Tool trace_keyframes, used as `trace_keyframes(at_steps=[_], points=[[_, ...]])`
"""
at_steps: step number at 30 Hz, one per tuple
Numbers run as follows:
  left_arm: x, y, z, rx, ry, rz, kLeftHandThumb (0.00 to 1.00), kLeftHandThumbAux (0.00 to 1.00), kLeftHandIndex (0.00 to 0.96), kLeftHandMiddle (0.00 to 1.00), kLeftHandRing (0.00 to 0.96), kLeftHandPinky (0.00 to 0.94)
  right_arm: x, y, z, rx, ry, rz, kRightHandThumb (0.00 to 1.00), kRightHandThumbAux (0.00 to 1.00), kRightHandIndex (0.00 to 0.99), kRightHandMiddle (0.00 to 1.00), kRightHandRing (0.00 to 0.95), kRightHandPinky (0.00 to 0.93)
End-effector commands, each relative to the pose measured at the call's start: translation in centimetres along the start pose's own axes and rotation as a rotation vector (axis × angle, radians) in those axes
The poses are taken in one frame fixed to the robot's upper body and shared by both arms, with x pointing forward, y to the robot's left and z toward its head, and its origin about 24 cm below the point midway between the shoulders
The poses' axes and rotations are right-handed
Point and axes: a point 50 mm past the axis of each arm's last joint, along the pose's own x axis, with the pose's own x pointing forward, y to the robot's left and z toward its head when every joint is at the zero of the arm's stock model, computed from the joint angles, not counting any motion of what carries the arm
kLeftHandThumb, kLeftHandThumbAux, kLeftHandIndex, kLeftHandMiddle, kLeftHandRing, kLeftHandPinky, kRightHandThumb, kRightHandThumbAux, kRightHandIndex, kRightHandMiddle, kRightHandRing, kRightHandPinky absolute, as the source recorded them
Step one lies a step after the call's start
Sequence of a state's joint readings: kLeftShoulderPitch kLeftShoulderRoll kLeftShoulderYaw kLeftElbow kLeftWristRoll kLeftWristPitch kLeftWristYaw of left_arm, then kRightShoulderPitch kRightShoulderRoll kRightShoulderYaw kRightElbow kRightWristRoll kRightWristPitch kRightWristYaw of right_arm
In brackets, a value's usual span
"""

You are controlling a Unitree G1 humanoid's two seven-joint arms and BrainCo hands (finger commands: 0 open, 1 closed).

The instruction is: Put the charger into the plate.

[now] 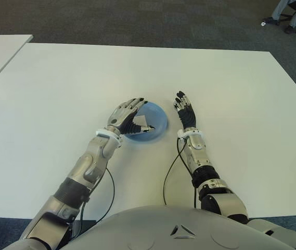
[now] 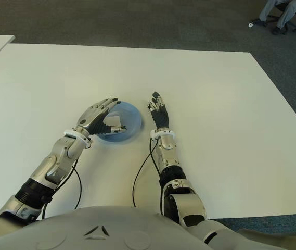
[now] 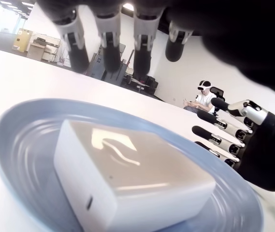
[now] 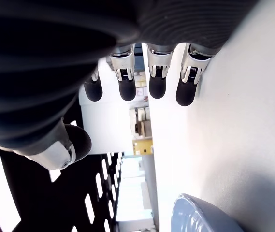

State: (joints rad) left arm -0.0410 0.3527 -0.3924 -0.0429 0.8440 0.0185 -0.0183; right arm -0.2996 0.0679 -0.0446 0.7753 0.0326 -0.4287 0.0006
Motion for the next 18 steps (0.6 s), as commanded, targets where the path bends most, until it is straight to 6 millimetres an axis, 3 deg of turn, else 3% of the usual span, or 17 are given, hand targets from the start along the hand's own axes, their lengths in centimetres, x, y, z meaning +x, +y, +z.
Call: trace_keyframes(at_steps=[1,10,18], points=[[-0.6,-0.1,-0.3,0.020,0.020,-0.016,0.282,0.396,0.077,0.105,0.068,0.000,-0.9,0.3,-1.3,0.011,0.050,-0.011,0.000,0.547,0.000,0.047,0.033,0.023],[-1.1,0.3,0.0,0.030,-0.007,0.078,0.334,0.415,0.186,0.248,0.187,0.000,-1.0,0.4,-1.2,0.012,0.037,-0.007,0.000,0.501,0.000,0.055,0.041,0.028],[-1.7,0.9,0.4,0.046,-0.043,0.164,0.339,0.421,0.230,0.306,0.242,0.023,-1.0,0.6,-1.2,0.008,0.036,0.001,0.000,0.480,0.000,0.059,0.044,0.028]])
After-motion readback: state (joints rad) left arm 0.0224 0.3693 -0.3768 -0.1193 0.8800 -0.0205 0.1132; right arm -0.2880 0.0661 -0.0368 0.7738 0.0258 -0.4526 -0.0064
